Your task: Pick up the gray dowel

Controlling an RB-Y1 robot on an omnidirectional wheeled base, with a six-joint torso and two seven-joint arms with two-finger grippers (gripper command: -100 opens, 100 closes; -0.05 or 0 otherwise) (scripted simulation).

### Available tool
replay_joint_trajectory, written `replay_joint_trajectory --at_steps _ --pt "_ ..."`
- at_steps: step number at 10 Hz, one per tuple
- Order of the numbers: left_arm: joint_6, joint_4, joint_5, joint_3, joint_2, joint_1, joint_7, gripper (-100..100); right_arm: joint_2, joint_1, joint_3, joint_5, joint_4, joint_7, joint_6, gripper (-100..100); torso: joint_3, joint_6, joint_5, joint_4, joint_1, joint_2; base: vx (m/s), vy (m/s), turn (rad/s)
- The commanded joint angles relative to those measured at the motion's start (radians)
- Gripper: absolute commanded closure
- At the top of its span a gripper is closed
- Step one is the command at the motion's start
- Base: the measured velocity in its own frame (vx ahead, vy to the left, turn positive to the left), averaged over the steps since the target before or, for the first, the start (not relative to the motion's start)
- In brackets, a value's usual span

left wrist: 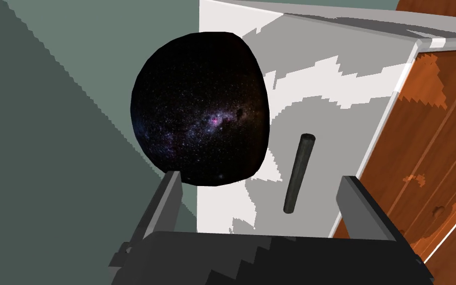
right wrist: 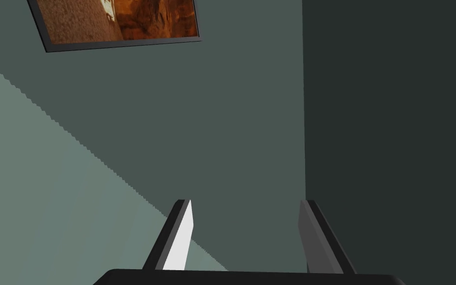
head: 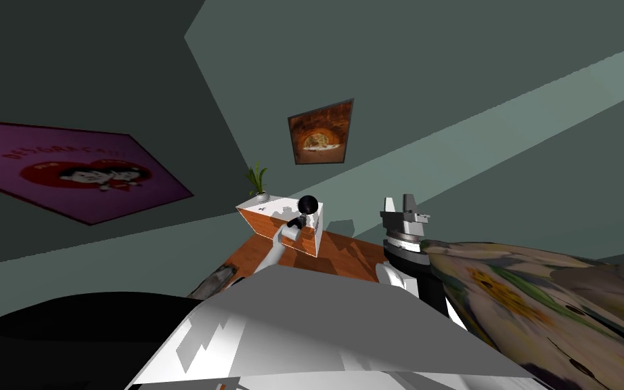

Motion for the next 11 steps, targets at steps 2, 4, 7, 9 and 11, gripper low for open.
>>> replay_joint_trajectory --at_steps 2,4,7,9,11 --pt "0.073 0.058 0.012 0.000 0.003 -0.039 0.000 -100 0.000 0.000 0.000 0.000 0.000 0.000 0.000 0 0.000 0.000 0.000 0.000 0.001 -0.001 0.042 0.035 -0.062" --pt "0.127 0.104 0.017 0.001 0.003 -0.073 0.001 -100 0.000 0.000 0.000 0.000 0.000 0.000 0.000 0 -0.001 0.000 0.000 0.000 0.001 -0.001 0.042 0.037 -0.059" --pt "0.210 0.192 0.025 0.007 0.001 -0.140 0.002 -100 0.000 0.000 0.000 0.000 0.000 0.000 0.000 0 -0.001 0.000 0.000 0.000 0.002 -0.001 0.050 0.051 -0.059" --pt "0.261 0.240 0.028 0.011 -0.001 -0.172 0.003 -100 0.000 0.000 0.000 0.000 0.000 0.000 0.000 0 -0.001 0.000 0.001 0.000 0.002 -0.001 0.053 0.052 -0.046" --pt "0.311 0.284 0.030 0.017 -0.003 -0.203 0.003 -100 0.000 0.000 0.000 0.000 0.000 0.000 0.000 0 -0.001 0.000 0.000 0.000 0.002 -0.002 0.062 0.058 -0.053"
